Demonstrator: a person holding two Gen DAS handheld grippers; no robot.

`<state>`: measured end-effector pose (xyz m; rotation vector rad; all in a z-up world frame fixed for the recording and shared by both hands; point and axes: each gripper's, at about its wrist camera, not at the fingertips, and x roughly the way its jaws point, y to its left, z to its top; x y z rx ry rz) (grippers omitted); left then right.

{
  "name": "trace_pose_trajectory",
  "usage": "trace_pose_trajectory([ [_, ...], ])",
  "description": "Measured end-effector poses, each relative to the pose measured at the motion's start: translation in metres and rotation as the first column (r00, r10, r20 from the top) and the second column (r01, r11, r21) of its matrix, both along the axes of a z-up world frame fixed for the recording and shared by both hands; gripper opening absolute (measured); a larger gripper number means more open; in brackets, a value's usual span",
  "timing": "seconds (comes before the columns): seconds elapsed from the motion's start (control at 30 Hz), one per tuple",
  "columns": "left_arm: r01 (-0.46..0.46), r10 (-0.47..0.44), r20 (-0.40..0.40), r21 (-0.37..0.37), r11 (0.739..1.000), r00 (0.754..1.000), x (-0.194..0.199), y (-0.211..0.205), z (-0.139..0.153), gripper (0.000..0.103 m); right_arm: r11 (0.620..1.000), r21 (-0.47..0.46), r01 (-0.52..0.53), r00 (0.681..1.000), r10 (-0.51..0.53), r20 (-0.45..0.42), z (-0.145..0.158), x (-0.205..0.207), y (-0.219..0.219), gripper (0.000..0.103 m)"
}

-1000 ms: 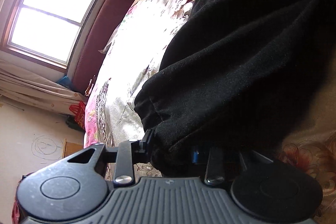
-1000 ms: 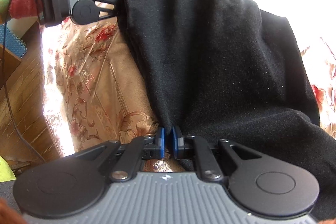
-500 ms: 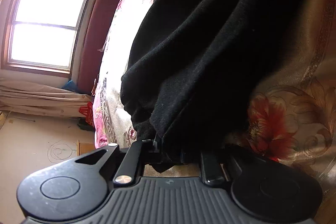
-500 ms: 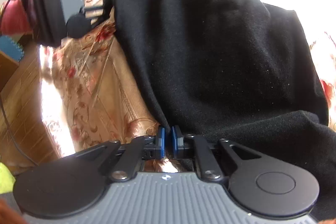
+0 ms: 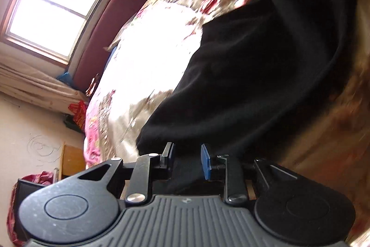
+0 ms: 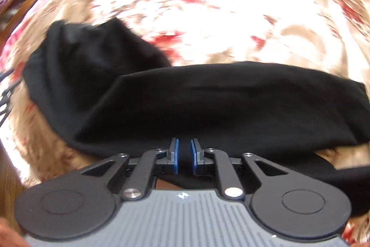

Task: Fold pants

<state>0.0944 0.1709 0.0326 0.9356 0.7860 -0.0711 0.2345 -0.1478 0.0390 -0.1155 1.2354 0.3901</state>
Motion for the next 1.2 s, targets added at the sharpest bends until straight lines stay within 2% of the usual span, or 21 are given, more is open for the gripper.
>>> trace_pose_trajectory([
  [0.07, 0.063, -0.065, -0.013, -0.098, 0.993, 0.998, 0.017, -0.035, -0.003, 0.042, 0.996, -0.037, 0.077, 0.997, -0.077, 0.005, -0.004, 0.021, -0.040, 0.015],
  [0.13, 0.110, -0.116, -0.016, -0.200, 0.974, 0.993, 0.035, -0.067, -0.004, 0.042, 0.984, -0.053, 0.172, 0.985, -0.172, 0.012, -0.006, 0.034, -0.072, 0.015],
  [0.2, 0.175, -0.178, 0.013, -0.260, 0.950, 0.984, 0.049, -0.102, -0.005, 0.042, 0.962, -0.022, 0.274, 0.962, -0.274, 0.001, -0.012, 0.043, -0.105, 0.016],
  [0.23, 0.201, -0.203, 0.021, -0.273, 0.941, 0.979, 0.053, -0.114, -0.006, 0.042, 0.944, -0.002, 0.330, 0.944, -0.330, -0.002, -0.016, 0.046, -0.121, 0.022],
  [0.33, 0.265, -0.272, 0.022, -0.313, 0.912, 0.962, 0.063, -0.156, -0.016, 0.043, 0.874, 0.076, 0.481, 0.877, -0.481, -0.016, -0.033, 0.051, -0.159, 0.023],
  [0.47, 0.321, -0.343, -0.005, -0.334, 0.886, 0.939, 0.062, -0.190, -0.029, 0.043, 0.743, 0.213, 0.635, 0.767, -0.638, -0.062, -0.060, 0.061, -0.195, 0.023],
  [0.57, 0.353, -0.381, -0.021, -0.332, 0.875, 0.924, 0.056, -0.207, -0.036, 0.043, 0.645, 0.289, 0.708, 0.694, -0.712, -0.110, -0.079, 0.067, -0.212, 0.021],
  [0.63, 0.363, -0.393, -0.024, -0.337, 0.869, 0.919, 0.058, -0.214, -0.038, 0.043, 0.604, 0.321, 0.730, 0.665, -0.736, -0.128, -0.087, 0.067, -0.217, 0.021],
  [0.73, 0.366, -0.396, -0.022, -0.342, 0.866, 0.918, 0.061, -0.217, -0.039, 0.044, 0.608, 0.335, 0.720, 0.670, -0.735, -0.105, -0.084, 0.064, -0.217, 0.020],
  [0.87, 0.376, -0.403, -0.008, -0.345, 0.860, 0.915, 0.066, -0.223, -0.041, 0.044, 0.564, 0.344, 0.751, 0.631, -0.766, -0.121, -0.074, 0.050, -0.224, 0.021],
  [0.97, 0.385, -0.410, 0.004, -0.355, 0.852, 0.912, 0.068, -0.226, -0.041, 0.045, 0.602, 0.271, 0.751, 0.640, -0.765, -0.074, -0.067, 0.039, -0.226, 0.024],
  [1.0, 0.389, -0.415, 0.006, -0.357, 0.849, 0.910, 0.067, -0.227, -0.041, 0.046, 0.601, 0.267, 0.753, 0.638, -0.766, -0.075, -0.068, 0.036, -0.229, 0.024],
  [1.1, 0.397, -0.423, 0.005, -0.357, 0.846, 0.906, 0.066, -0.230, -0.045, 0.048, 0.556, 0.304, 0.774, 0.607, -0.787, -0.106, -0.077, 0.040, -0.241, 0.023],
  [1.2, 0.399, -0.425, 0.007, -0.357, 0.845, 0.905, 0.061, -0.232, -0.045, 0.048, 0.542, 0.359, 0.760, 0.608, -0.788, -0.098, -0.083, 0.053, -0.243, 0.027],
])
